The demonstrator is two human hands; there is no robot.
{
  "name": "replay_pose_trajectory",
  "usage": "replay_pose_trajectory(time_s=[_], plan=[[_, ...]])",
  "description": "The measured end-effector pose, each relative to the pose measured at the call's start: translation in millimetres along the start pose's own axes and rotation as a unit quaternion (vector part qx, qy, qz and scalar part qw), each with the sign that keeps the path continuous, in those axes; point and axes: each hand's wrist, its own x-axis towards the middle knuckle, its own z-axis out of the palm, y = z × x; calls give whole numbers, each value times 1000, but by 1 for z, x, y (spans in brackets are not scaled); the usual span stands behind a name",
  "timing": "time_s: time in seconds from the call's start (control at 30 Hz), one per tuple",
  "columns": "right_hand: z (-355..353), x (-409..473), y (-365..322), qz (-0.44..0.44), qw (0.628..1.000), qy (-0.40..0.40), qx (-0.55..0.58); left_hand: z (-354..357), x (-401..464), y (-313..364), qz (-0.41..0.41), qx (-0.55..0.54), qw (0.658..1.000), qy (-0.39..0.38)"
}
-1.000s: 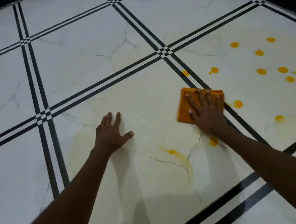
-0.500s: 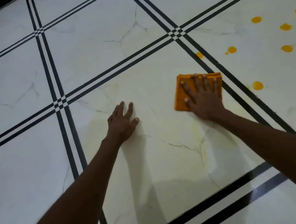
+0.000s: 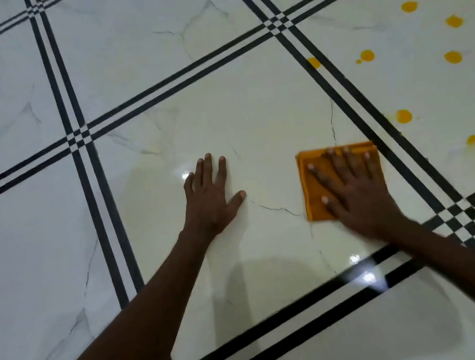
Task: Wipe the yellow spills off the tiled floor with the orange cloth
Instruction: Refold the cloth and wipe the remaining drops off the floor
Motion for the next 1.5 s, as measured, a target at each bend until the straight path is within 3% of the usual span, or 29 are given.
replay_pose_trajectory(time_s=[0.07, 0.13, 0.27, 0.37, 0.43, 0.53, 0.63, 0.7, 0.77, 0.87, 0.9, 1.07, 1.13, 1.27, 1.37, 1.5], plan=[[-4, 37, 8, 56, 998, 5, -3, 2, 0, 1, -8, 1, 1000, 7], [2, 50, -21, 57, 998, 10, 5, 1, 2, 0, -12, -5, 1000, 10], [17, -9, -107, -94, 995, 6, 35, -5, 6, 3, -18, -17, 1000, 12], [12, -29, -86, -149, 988, -10, 38, -6, 7, 7, -18, -18, 1000, 16], [11, -17, -39, -86, 995, 18, 38, -5, 6, 12, -6, -18, 1000, 23], [-1, 11, 45, 78, 996, 44, 9, -3, 14, 29, 29, -14, 999, 20], [-4, 16, 37, 127, 991, 37, 20, 1, 24, 44, 33, -16, 999, -4], [3, -13, -18, 80, 996, 31, 25, 4, 29, 51, 19, -20, 999, -20], [10, -48, -67, -21, 998, 1, 62, 3, 28, 50, 20, -16, 999, -29], [7, -36, -44, -125, 991, 0, 45, -3, 28, 47, 27, -2, 999, -30], [7, -18, -19, -109, 993, 26, 31, -3, 29, 46, 29, 2, 999, -29], [-12, 26, 118, 190, 980, 49, 12, -7, 32, 57, 14, 12, 999, -29], [-13, 18, 97, 198, 979, 43, 27, -11, 35, 69, 14, 1, 999, -36], [1, 21, 15, 51, 998, 10, 36, -8, 42, 94, 31, -2, 999, -35], [-12, 71, 43, 2, 999, 3, 33, -5, 44, 92, 23, 8, 999, -29], [-17, 57, 125, 211, 976, 53, 16, -7, 34, 90, 24, -1, 999, -24]])
